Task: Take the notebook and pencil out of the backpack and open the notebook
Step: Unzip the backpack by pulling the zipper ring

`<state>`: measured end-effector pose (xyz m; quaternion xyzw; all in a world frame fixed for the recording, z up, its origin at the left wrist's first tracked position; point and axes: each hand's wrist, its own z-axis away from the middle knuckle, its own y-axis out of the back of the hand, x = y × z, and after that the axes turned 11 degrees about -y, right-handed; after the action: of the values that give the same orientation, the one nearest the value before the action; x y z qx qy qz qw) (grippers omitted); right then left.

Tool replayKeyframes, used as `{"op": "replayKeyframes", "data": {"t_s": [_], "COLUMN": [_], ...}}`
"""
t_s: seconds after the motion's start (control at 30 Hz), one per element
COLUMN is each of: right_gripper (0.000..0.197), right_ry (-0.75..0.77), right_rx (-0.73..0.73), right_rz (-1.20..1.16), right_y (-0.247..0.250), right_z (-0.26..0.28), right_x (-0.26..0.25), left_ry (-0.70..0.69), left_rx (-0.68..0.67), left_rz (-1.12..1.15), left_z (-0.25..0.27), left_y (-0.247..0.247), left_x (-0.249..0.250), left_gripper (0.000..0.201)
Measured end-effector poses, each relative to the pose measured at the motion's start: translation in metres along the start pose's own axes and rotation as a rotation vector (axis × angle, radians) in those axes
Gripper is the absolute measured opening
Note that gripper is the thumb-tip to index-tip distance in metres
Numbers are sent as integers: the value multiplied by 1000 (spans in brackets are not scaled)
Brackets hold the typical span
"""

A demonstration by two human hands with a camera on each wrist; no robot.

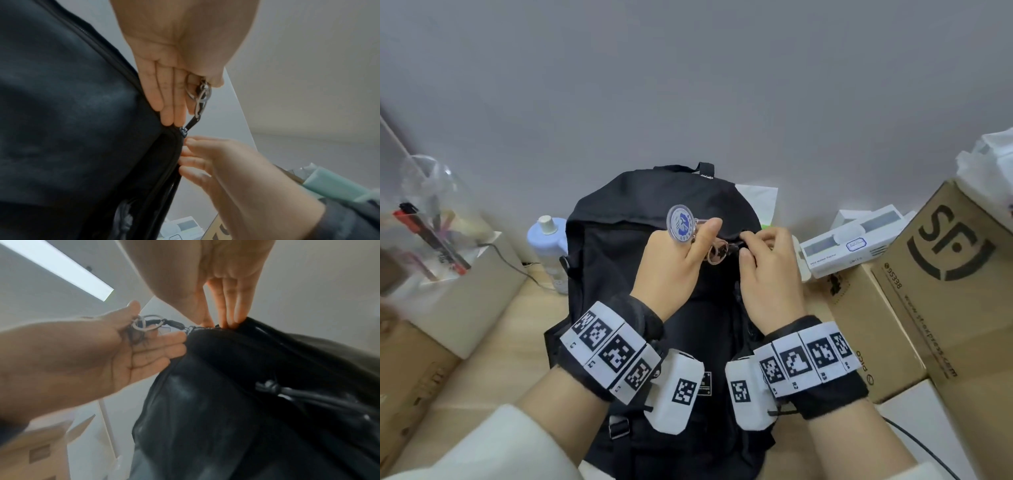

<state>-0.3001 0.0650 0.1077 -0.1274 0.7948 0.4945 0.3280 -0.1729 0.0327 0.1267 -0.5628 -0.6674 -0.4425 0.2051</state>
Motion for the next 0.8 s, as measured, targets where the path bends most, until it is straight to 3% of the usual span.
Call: {"op": "replayKeyframes", "data": {"t_s": [0.13, 0.3, 0.37, 0.47, 0.67, 0.8], "right_gripper": [26, 11, 22, 37, 83, 77], "right_ry": [-85, -175, -169, -236, -646, -659], "right_rx": [-75, -114, -162, -277, -456, -441], "right_rz": [54, -3, -92, -392, -927, -794], "right_y": [1, -6, -11, -10, -21, -26], "right_z": [0, 7, 10, 12, -22, -30], "right_x": [-3, 1, 4, -4, -20, -28], "left_ry": [82, 64, 69, 46, -7, -13], "left_rx": [49, 41, 93, 112, -67, -64], "left_rz": [51, -11, 39, 207, 298, 211], "left_z": [6, 10, 9, 7, -1, -13], "left_y": [3, 5, 4, 6, 13, 23], "left_x": [-7, -9, -7, -3, 5, 10], "left_gripper": [48, 40, 47, 30, 31, 28]}}
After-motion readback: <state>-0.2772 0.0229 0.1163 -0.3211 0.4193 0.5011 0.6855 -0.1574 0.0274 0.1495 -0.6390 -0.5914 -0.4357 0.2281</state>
